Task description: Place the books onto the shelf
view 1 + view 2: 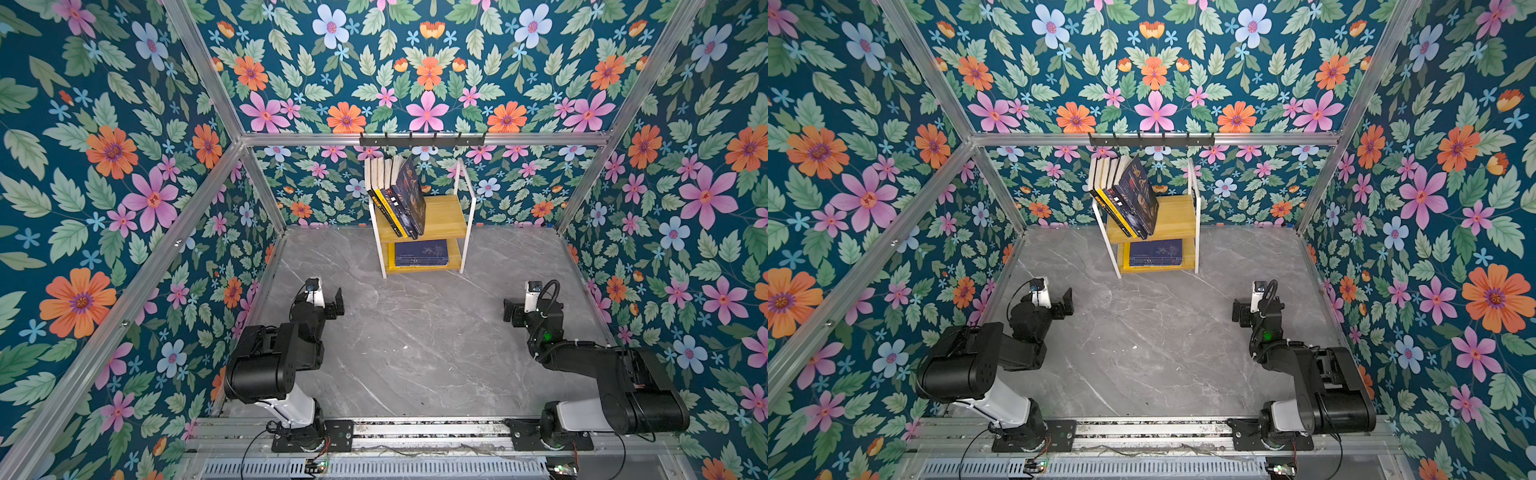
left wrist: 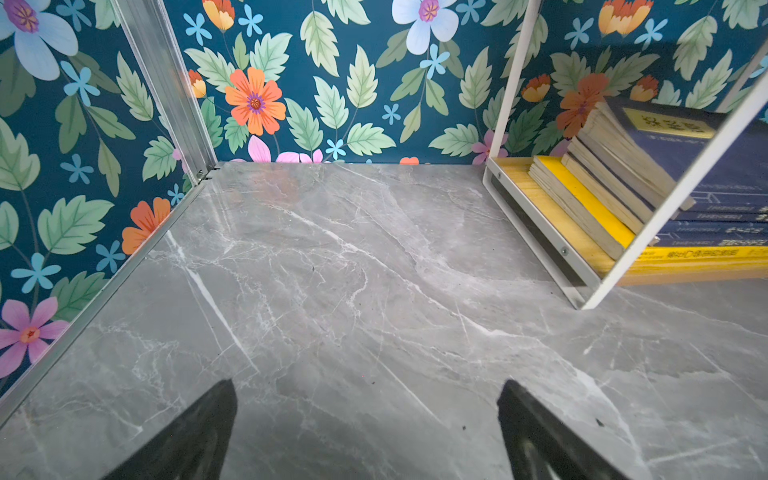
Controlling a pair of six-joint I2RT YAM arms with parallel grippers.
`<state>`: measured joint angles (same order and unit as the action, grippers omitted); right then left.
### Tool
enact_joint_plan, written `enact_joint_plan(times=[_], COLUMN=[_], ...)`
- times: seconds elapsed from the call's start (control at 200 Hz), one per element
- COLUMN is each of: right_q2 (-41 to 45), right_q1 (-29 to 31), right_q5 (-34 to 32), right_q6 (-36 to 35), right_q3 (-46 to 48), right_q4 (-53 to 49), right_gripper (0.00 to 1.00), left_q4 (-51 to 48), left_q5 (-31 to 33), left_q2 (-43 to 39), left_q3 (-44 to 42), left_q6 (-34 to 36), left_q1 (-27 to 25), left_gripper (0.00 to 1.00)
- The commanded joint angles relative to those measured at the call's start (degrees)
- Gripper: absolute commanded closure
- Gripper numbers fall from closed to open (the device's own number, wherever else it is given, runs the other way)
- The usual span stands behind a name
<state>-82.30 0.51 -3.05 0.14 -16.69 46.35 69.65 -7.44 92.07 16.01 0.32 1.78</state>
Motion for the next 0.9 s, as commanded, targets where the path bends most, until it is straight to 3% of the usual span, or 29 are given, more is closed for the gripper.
enact_joint_plan(times=[0.0,0.06,0.12,0.895], right_q2=[0.4,-0.9,0.4,-0.1], right_q1=[-1.2,-2.3,-2.3,-2.3], right_q5=[-0.6,0.5,0.7,0.5], right_q6=[3.5,3.8,4.0,3.7], right_q3=[-1.4,-0.6,-1.2,-1.0], right_q4=[2.3,6.4,2.8,4.1], right_gripper=[0.01,0.01,0.01,0.01], left_q4=[1.2,1.3,1.3,2.2], left_q5=[0.2,0.2,0.1,-0.3], left_q2=[0.0,0.1,0.0,-0.1], left_q3=[0.2,0.2,0.2,-0.4], left_q6=[-0.1,-0.1,-0.1,-0.1], left_q1=[0.0,0.1,0.0,0.1], left_gripper=[0.00,0.00,0.00,0.00])
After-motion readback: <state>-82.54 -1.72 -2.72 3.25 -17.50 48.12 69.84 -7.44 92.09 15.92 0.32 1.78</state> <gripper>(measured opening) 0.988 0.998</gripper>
